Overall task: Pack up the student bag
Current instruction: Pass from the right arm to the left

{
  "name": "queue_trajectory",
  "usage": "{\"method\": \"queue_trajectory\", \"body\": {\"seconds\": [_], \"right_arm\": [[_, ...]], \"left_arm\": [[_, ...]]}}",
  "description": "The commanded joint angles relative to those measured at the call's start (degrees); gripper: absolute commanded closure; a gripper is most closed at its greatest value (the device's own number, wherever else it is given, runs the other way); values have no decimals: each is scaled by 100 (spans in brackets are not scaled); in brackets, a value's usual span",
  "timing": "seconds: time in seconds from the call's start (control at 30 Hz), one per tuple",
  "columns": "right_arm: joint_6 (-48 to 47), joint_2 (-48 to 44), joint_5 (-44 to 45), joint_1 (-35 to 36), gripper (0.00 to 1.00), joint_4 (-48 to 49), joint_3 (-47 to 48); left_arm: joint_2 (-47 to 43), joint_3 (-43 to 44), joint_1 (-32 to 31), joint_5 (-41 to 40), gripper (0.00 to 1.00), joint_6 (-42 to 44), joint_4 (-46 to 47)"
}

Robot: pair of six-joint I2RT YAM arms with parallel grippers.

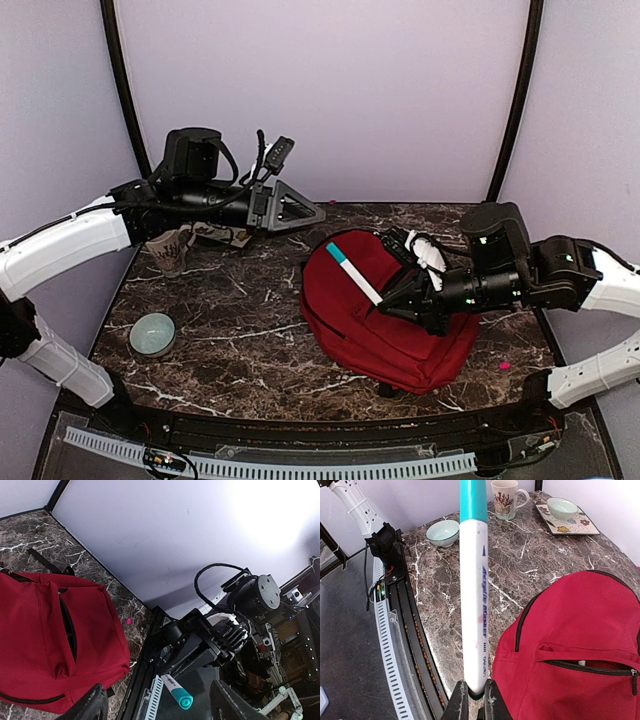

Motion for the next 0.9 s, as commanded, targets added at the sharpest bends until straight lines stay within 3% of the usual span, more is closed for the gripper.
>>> {"method": "queue_trajectory", "body": {"seconds": [0.0,0.17,0.37,0.6,0.73,0.83,0.87], "right_arm": [[49,-102,-43,-19,100,368,-94],[0,-98,67,-19,100,463,-91],[-79,-23,131,-19,100,573,-35],[-108,51,124,-19,100,590,-11],[-103,58,157,-19,100,577,17],[86,110,488,-24,100,461,104],[204,159,649,-27,93,390,157]], "left_arm": [[163,288,-3,648,28,-1,203],[307,310,-116,875,32,-68,266],[399,319,-249,1068,46,-94,219],[361,314,-287,1013,72,-45,101],[342,297,-290,918,98,-9,16],[367,300,-300,870,100,-2,-6],[387,301,-300,850,100,2,-16]]}}
